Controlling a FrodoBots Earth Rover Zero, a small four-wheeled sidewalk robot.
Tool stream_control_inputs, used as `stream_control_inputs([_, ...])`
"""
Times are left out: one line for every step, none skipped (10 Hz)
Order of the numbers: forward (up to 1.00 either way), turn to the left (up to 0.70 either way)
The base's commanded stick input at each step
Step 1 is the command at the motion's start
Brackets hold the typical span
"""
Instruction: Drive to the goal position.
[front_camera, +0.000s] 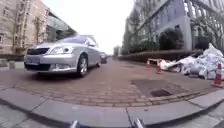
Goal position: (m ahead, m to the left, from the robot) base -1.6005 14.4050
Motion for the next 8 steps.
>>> stream_control_inputs([0.0, 0.45])
stream_control_inputs([0.0, 0.45])
stream_control_inputs([0.0, 0.45])
stream_control_inputs([0.0, 0.45])
stream_control_inputs([0.0, 0.45])
stream_control_inputs([0.0, 0.45])
stream_control_inputs([0.0, 0.45])
stream_control_inputs([0.0, 0.45])
